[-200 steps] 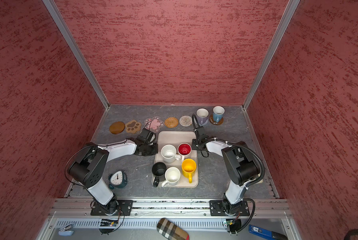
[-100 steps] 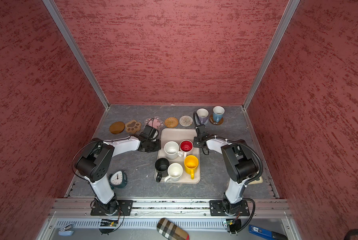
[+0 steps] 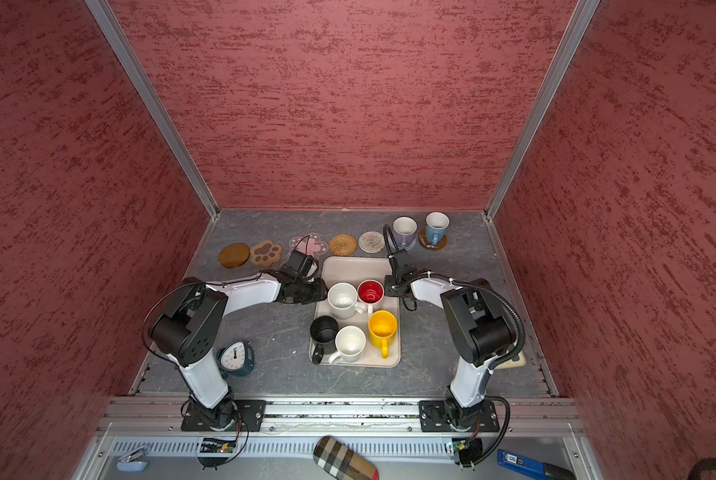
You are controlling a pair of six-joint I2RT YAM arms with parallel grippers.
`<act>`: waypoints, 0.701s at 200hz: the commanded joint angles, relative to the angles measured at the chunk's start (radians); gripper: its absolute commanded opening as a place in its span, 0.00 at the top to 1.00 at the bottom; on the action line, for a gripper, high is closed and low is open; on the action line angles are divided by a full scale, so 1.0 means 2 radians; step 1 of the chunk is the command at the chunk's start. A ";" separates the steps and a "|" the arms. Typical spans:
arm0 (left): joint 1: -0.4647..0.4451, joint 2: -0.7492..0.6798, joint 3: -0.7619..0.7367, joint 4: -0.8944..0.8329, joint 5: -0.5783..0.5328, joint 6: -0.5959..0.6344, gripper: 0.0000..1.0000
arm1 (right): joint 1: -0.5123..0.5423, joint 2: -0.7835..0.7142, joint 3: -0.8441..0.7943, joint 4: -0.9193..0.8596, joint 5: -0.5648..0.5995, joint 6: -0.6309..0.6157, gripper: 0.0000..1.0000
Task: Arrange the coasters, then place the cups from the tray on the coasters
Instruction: 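Grip the white tray edges with both grippers and slide it farther from the robot, then release the tray and raise both grippers above the mugs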
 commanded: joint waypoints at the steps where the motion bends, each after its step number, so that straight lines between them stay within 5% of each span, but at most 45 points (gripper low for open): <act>1: -0.002 -0.031 -0.005 0.002 -0.006 0.003 0.46 | 0.005 -0.013 0.005 -0.015 -0.012 -0.002 0.59; 65: 0.001 -0.101 -0.010 -0.046 -0.038 0.012 0.23 | 0.005 -0.054 0.013 -0.049 0.021 -0.008 0.51; 140: -0.019 -0.197 -0.007 -0.116 -0.064 0.021 0.19 | 0.005 -0.145 -0.009 -0.078 0.029 -0.004 0.38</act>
